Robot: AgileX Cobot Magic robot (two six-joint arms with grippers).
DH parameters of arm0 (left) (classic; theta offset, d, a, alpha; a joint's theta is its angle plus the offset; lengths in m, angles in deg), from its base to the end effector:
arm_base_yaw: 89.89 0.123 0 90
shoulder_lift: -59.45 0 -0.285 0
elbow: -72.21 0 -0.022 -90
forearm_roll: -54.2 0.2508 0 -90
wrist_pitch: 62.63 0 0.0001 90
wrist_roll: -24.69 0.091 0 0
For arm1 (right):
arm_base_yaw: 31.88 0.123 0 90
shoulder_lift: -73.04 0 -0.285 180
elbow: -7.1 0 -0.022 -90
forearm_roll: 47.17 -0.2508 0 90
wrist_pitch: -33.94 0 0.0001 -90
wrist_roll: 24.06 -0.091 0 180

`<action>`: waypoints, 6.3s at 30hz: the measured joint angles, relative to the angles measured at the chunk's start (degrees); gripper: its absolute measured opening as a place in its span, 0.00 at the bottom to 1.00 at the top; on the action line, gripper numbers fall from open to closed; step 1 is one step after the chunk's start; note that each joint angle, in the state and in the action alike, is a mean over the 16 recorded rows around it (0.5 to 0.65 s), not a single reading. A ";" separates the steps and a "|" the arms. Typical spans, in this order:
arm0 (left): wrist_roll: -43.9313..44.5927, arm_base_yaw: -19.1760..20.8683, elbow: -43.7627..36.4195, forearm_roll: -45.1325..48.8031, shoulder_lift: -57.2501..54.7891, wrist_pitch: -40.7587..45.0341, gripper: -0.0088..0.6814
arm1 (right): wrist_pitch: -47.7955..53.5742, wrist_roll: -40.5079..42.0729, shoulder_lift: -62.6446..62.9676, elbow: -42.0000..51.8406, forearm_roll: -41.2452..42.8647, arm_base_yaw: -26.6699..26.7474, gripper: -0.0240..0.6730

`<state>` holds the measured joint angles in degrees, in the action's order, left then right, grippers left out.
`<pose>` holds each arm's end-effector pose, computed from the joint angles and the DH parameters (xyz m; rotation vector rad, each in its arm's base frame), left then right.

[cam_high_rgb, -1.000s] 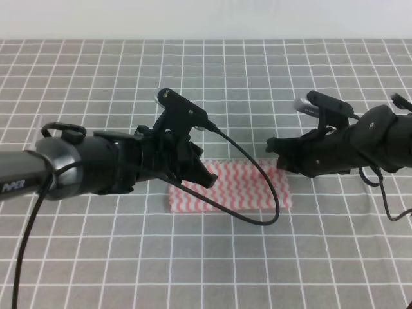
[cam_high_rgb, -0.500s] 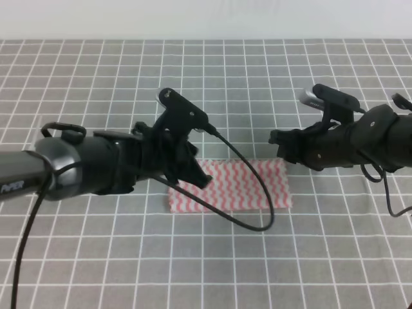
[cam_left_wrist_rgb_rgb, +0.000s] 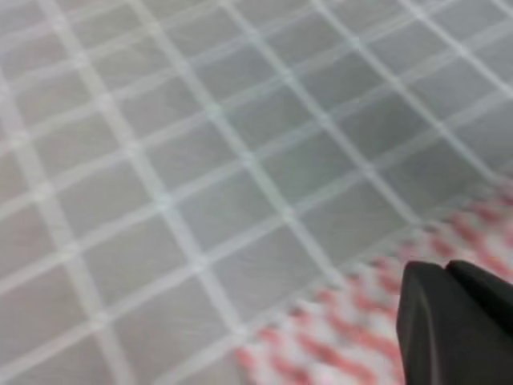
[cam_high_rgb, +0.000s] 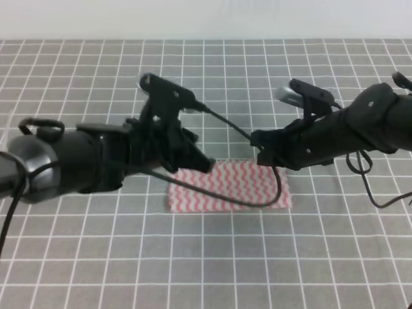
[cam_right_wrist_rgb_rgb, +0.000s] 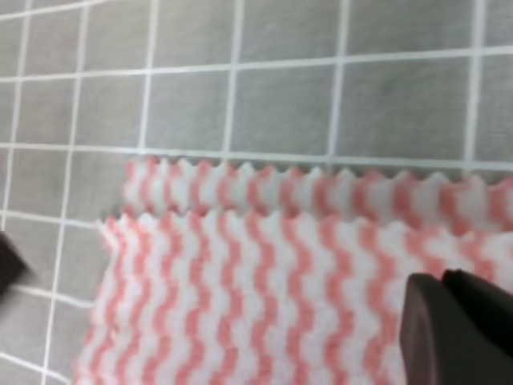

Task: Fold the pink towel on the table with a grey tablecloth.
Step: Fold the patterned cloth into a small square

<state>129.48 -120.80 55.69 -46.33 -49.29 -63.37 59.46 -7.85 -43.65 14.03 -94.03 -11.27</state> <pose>0.3294 -0.1960 0.2134 0.6576 2.0988 -0.2481 0.3667 0.1685 0.1893 0.0154 2.5645 0.7407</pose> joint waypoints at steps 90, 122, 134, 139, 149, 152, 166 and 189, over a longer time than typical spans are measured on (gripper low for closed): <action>-39.34 12.69 -0.37 31.83 -9.07 35.24 0.01 | 14.03 -2.25 -4.78 -3.80 11.65 3.09 0.01; -39.24 12.69 6.46 29.50 -8.32 30.66 0.01 | 19.60 -2.47 -4.63 -10.05 13.59 -1.45 0.05; -39.24 12.69 7.08 29.26 -11.23 31.37 0.01 | 19.36 -4.60 -4.63 -10.30 15.59 -2.33 0.30; -39.23 12.69 7.08 29.19 -11.97 31.28 0.01 | 19.10 -5.31 -4.55 -10.30 16.01 -2.60 0.37; -39.09 12.69 7.07 29.01 -12.02 31.16 0.01 | 18.28 -5.37 -4.46 -10.30 16.36 -2.64 0.40; -39.06 12.69 7.05 28.92 -11.91 31.40 0.01 | 18.08 -5.37 -4.46 -10.30 16.42 -2.64 0.40; -39.04 12.69 7.06 28.70 -12.88 32.72 0.01 | 18.05 -5.31 -4.63 -10.30 16.41 -2.63 0.40; -39.00 12.69 7.27 28.26 -14.82 32.25 0.01 | 18.21 -6.88 -4.71 -10.30 17.93 -2.93 0.40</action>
<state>90.48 -108.11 62.96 -18.07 -64.11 -31.12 77.67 -14.73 -48.36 3.73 -76.11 -14.20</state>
